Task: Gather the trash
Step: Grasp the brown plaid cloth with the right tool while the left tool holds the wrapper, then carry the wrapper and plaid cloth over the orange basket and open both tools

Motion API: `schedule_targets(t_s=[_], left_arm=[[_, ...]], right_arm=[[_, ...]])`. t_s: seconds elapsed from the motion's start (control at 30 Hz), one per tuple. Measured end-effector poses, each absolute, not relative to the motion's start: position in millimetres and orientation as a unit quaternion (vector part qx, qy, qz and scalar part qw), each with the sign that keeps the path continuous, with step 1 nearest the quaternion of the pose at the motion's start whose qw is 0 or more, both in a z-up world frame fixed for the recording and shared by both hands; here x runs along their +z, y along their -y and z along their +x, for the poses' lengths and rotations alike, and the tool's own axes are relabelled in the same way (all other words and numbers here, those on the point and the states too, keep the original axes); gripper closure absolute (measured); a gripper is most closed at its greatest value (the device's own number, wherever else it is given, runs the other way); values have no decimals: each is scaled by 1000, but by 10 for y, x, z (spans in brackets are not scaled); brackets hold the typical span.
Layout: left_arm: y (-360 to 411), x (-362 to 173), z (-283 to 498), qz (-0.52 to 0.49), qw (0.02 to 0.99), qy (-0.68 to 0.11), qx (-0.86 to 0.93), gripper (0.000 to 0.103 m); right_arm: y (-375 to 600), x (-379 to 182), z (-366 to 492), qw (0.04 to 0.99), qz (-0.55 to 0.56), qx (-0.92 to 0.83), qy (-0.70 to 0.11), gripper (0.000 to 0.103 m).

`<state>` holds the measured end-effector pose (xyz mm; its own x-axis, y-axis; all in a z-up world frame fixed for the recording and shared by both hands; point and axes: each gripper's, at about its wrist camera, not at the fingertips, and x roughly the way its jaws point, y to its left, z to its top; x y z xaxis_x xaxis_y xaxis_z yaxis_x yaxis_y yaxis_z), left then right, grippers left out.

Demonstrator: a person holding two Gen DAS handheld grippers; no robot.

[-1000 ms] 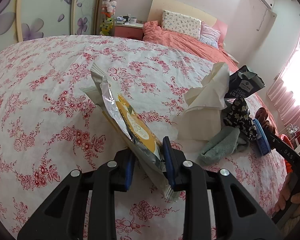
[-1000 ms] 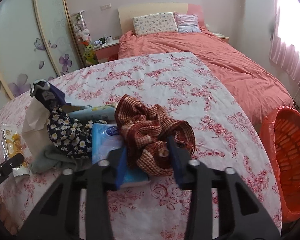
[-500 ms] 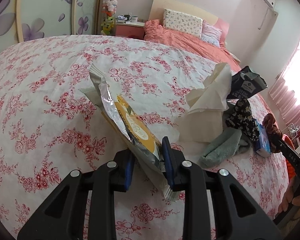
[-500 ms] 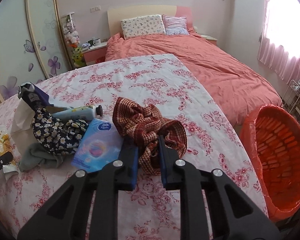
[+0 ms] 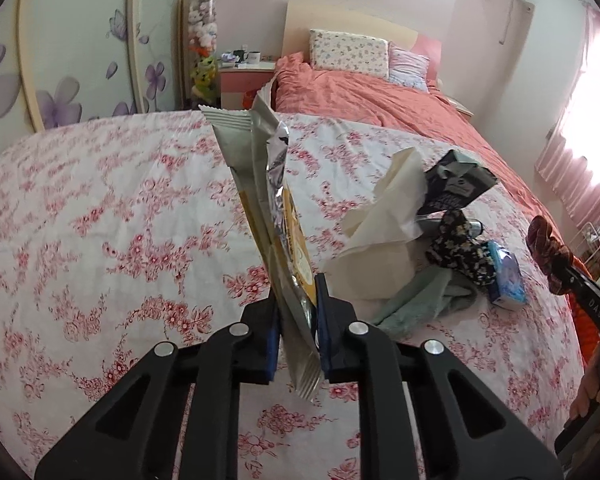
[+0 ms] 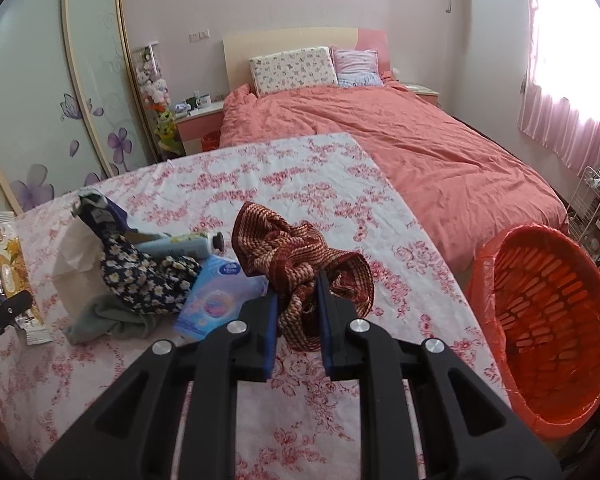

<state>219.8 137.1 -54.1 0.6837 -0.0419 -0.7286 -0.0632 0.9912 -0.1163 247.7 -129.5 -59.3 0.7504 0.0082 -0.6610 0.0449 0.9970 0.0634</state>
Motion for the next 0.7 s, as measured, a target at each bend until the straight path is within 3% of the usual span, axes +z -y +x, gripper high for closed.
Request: schedule_targets(t_s=[0.7], left_arm=[[-789, 127, 2033, -38, 936, -347, -55, 88]], right_arm=[[1592, 75, 1963, 956, 75, 4, -282, 86]])
